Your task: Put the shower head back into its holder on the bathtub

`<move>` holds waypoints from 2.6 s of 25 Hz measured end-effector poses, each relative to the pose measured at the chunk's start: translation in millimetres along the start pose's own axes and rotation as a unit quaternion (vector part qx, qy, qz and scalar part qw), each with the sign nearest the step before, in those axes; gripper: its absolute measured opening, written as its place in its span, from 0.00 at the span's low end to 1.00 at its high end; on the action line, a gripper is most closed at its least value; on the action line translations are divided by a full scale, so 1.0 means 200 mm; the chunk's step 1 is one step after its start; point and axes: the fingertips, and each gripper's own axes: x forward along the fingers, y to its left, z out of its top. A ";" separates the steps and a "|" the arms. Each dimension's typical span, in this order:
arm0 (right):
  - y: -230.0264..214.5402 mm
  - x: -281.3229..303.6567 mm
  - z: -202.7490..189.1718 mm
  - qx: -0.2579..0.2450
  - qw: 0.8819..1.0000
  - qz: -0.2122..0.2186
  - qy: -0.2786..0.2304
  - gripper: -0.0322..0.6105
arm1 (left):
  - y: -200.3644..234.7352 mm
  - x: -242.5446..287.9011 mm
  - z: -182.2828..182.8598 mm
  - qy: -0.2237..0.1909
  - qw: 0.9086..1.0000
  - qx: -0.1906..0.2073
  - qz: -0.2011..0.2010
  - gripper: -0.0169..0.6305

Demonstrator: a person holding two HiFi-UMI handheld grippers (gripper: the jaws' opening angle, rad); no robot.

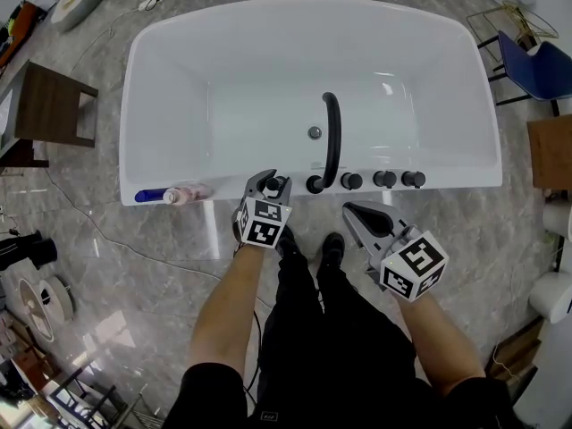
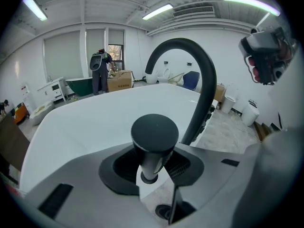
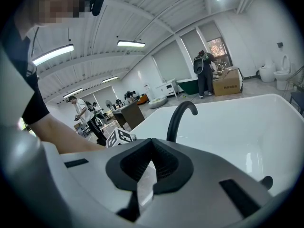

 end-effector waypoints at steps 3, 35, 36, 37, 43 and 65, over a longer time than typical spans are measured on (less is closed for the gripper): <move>0.00 0.01 0.00 0.003 1.000 0.004 0.001 0.07 | 0.00 -0.01 -0.01 0.001 1.000 0.001 0.006 0.25; 0.00 0.00 0.03 0.007 1.000 0.014 0.002 0.07 | -0.01 0.00 -0.04 0.037 0.997 0.066 0.000 0.26; 0.00 0.00 0.03 0.007 1.000 0.015 0.004 0.07 | 0.00 0.01 -0.04 0.040 0.997 0.071 0.004 0.26; 0.00 0.00 0.03 0.008 1.000 0.015 0.005 0.07 | 0.01 0.02 -0.03 0.043 0.996 0.073 0.005 0.30; 0.00 0.00 0.03 0.016 1.000 0.020 0.003 0.07 | 0.03 -0.05 -0.04 0.041 0.997 0.066 0.006 0.35; 0.09 -0.15 0.31 -0.028 0.997 0.051 -0.052 0.07 | -0.03 -0.56 0.37 -0.090 0.995 -0.029 0.039 0.34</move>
